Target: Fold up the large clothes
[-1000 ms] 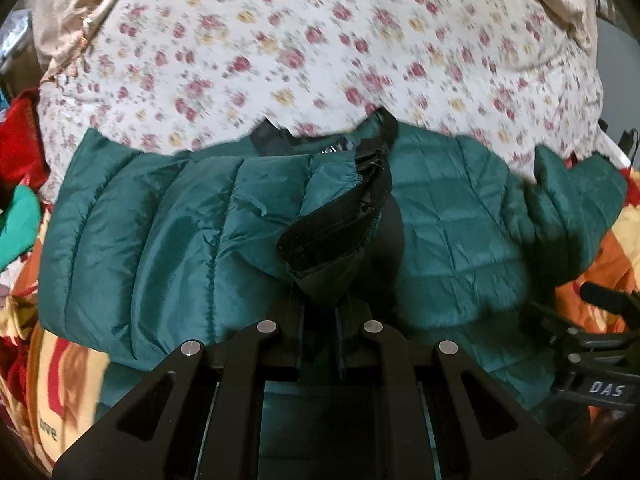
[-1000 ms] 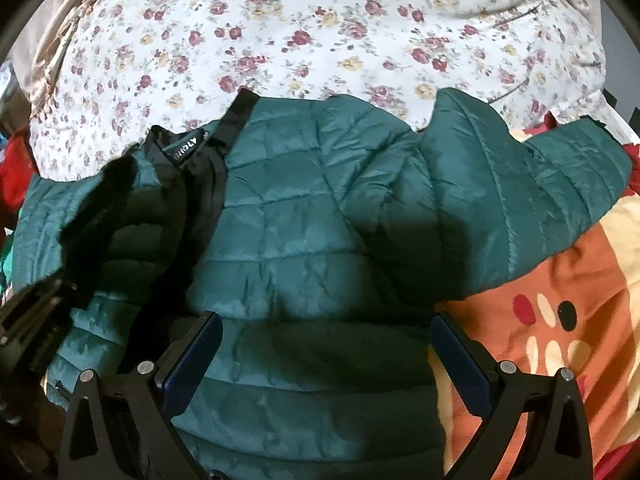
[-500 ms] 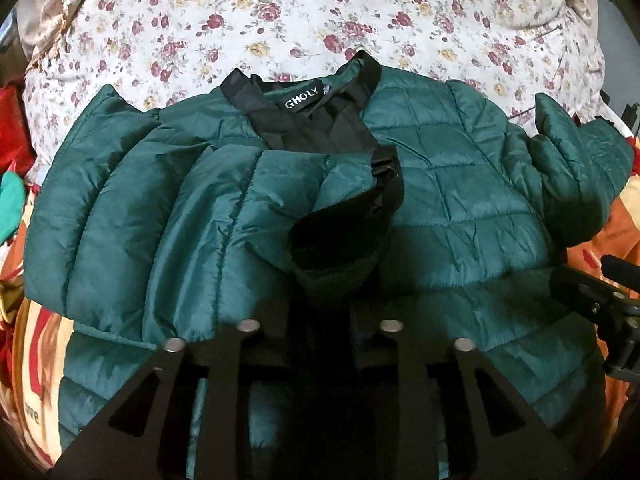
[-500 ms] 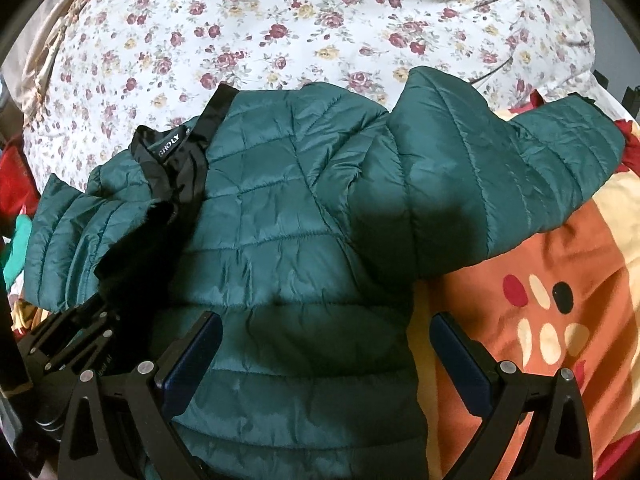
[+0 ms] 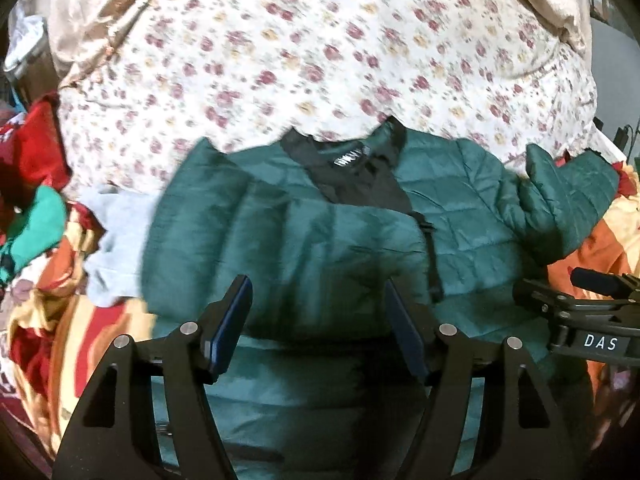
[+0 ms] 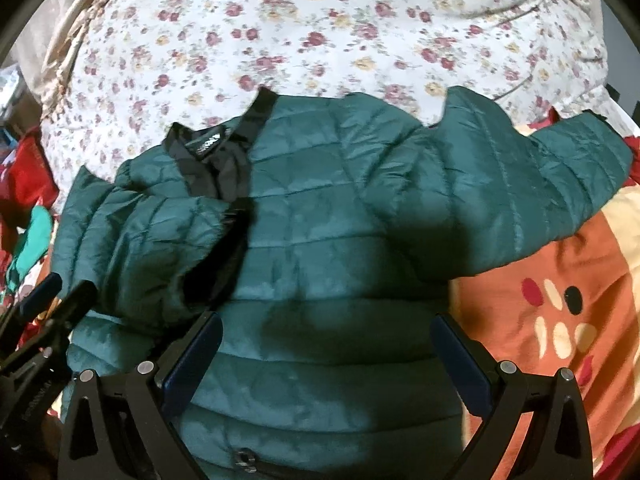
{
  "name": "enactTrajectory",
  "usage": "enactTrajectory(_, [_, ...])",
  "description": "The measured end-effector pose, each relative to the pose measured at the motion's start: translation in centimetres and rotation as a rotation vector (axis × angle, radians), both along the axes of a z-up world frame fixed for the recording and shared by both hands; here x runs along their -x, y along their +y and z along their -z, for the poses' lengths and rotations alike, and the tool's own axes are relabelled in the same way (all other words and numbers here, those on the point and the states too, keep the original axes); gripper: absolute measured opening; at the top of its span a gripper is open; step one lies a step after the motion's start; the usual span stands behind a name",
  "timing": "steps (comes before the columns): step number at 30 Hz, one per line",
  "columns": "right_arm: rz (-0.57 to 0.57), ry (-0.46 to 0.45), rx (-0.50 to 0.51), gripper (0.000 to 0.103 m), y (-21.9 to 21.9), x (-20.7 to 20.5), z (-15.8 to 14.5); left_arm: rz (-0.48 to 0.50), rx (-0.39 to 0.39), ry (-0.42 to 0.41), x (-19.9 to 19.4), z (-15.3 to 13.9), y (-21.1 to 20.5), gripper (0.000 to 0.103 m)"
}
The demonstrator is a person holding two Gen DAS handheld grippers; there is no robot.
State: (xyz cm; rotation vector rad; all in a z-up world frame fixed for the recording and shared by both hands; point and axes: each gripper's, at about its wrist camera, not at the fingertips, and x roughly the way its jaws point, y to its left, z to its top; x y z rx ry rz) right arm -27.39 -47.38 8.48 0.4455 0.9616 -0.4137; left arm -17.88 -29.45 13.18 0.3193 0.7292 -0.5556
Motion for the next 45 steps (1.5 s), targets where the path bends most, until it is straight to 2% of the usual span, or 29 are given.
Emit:
enactTrajectory(6, [-0.044,-0.007,0.004,0.103,2.0,-1.2,-0.6,-0.065,0.033,0.002,-1.5,-1.3,4.1,0.068])
enactTrajectory(11, [-0.07,-0.014,-0.026,0.103,3.2,-2.8,-0.4,-0.155,0.075,0.022,-3.7,-2.0,8.0,0.068])
enactTrajectory(18, [-0.098,-0.008,-0.075,0.103,4.5,-5.6,1.1,-0.269,0.077,0.045,-6.7,-1.2,12.0,0.068])
enactTrajectory(23, [-0.105,0.016,-0.11,0.103,4.9,-7.9,2.7,-0.311,0.083,0.078,-8.1,-0.1,13.3,0.068])
enactTrajectory(32, [-0.102,0.038,-0.147,0.103,4.7,-9.8,5.0,-0.322,0.072,0.103,-9.1,1.2,13.6,0.068])
enactTrajectory(36, [-0.1,0.028,-0.14,0.092,4.5,-9.8,5.2,-0.326,0.07,0.109,-9.3,1.4,13.7,0.068])
enactTrajectory(38, [-0.108,0.014,-0.133,0.082,4.4,-9.9,5.1,-0.326,0.07,0.114,-9.4,1.6,13.7,0.068])
enactTrajectory(40, [-0.127,-0.008,-0.128,0.054,4.5,-10.0,5.0,-0.327,0.069,0.114,-9.4,1.6,13.6,0.068])
enactTrajectory(43, [-0.167,-0.045,-0.125,0.036,4.7,-9.9,4.5,-0.326,0.071,0.114,-9.4,1.6,13.6,0.068])
enactTrajectory(45, [-0.195,-0.062,-0.099,0.03,5.0,-9.8,3.9,-0.326,0.07,0.111,-9.4,1.6,13.5,0.068])
